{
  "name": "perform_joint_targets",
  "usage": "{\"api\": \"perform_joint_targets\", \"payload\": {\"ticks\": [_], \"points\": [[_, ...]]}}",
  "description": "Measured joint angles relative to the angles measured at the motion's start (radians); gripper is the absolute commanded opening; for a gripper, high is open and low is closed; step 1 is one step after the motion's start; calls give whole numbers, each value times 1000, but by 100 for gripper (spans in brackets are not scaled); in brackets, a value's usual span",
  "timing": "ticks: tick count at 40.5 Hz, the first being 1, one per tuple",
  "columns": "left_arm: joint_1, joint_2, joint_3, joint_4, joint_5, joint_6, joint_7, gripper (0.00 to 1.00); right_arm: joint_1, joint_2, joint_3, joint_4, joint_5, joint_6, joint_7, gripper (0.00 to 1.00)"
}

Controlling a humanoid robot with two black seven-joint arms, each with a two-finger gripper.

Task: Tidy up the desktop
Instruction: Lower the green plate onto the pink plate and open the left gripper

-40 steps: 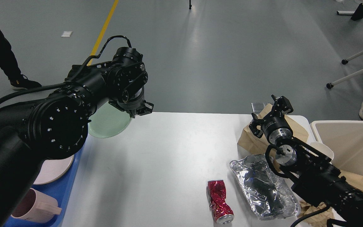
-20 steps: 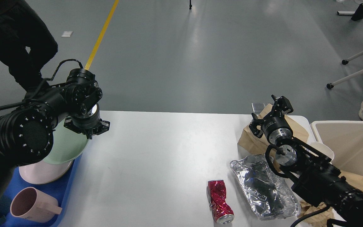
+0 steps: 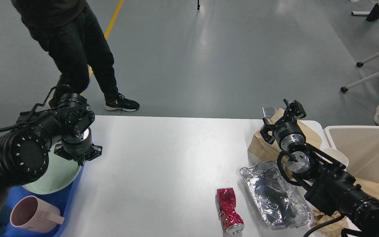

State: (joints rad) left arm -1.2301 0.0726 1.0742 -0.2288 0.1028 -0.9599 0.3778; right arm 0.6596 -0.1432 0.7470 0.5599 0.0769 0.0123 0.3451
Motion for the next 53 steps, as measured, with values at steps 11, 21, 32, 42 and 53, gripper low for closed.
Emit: {"api": "perform_joint_targets", "payload": {"ticks": [11,21,32,42,53], "points": [[29,4,4,79,30,0,3,0,0,-1,0,0,0,0,0,100],[47,-2,4,118,47,36,3,0,0,0,0,0,0,0,0,100],[76,-4,4,126,84,144,3,0,0,-1,0,0,0,0,0,100],[88,-11,3,126,86,153,3,0,0,0,0,0,0,0,0,100],[113,-15,-5,126,86,147,3,7,0,0,0,0,0,0,0,100]]}}
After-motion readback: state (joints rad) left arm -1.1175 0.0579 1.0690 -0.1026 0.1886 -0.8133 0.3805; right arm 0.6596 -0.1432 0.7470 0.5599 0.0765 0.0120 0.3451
